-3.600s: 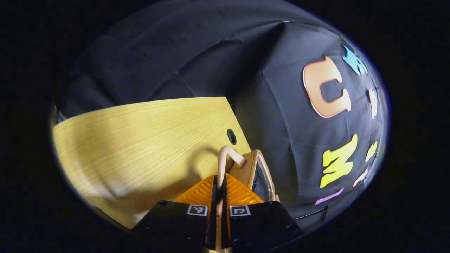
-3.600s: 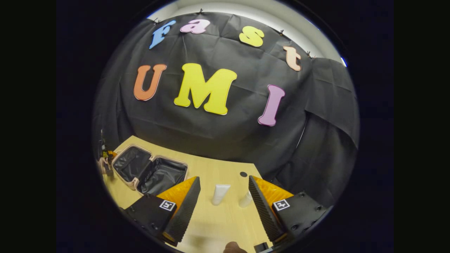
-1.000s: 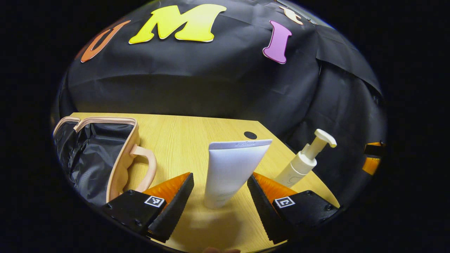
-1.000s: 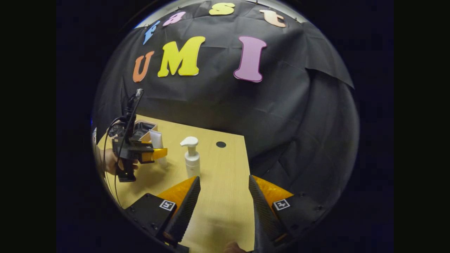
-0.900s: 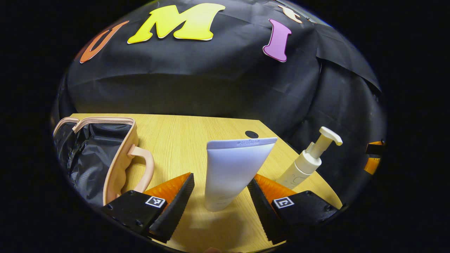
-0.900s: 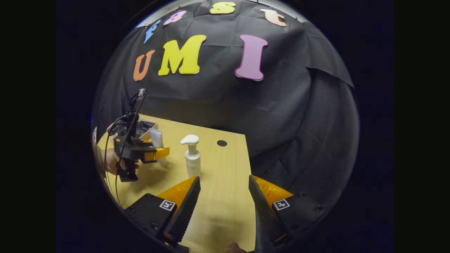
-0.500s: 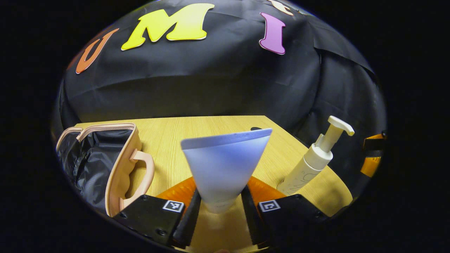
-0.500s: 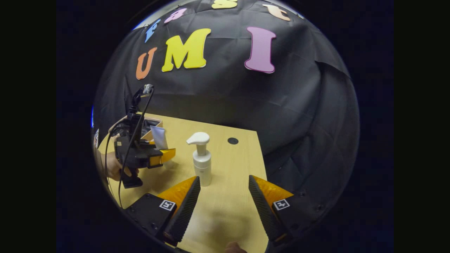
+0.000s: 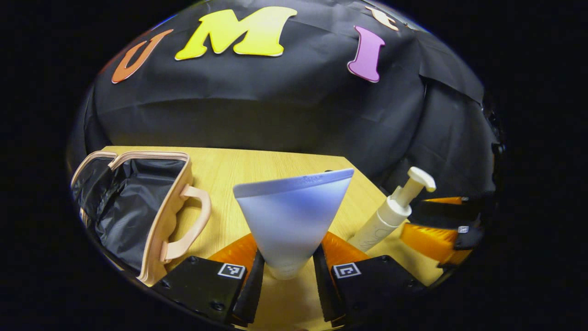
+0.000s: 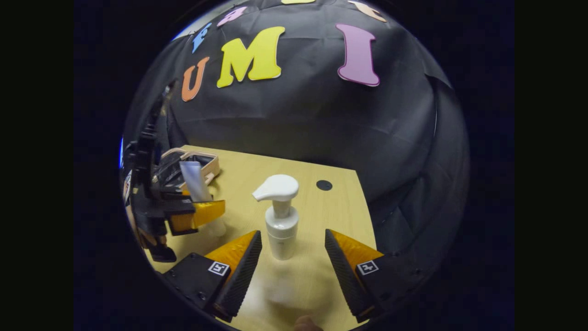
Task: First open the suitcase, pack the skin care products into it, and then close the suitcase.
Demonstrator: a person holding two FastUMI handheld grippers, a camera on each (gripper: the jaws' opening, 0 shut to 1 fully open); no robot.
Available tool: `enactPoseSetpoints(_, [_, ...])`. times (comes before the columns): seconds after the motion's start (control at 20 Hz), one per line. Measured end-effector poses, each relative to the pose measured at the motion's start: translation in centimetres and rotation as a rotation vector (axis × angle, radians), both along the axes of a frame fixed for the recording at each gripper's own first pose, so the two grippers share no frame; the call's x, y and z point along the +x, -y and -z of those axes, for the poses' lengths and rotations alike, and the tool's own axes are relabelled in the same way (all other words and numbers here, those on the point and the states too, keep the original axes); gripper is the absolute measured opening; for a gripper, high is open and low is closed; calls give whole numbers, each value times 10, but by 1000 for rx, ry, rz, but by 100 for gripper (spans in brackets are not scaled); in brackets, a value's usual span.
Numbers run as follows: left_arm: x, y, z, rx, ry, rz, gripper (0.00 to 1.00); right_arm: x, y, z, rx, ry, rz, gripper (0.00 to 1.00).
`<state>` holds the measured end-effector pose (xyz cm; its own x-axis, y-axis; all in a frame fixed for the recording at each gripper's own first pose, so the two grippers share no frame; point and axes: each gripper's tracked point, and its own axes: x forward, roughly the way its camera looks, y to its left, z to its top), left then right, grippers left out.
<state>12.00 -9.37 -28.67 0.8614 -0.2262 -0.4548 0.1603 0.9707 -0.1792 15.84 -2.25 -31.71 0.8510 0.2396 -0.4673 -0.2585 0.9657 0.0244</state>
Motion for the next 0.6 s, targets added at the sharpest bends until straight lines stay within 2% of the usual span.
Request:
enactPoseSetpoints(0.35, [-67,-43,-47,-14,-21,-118,55,31,-16,29,-15,-12,2,82])
enactPoseSetpoints(0.6, [-110,-95,-85,25,-10,-192,55,34,-28,47,-11,-59,13,70])
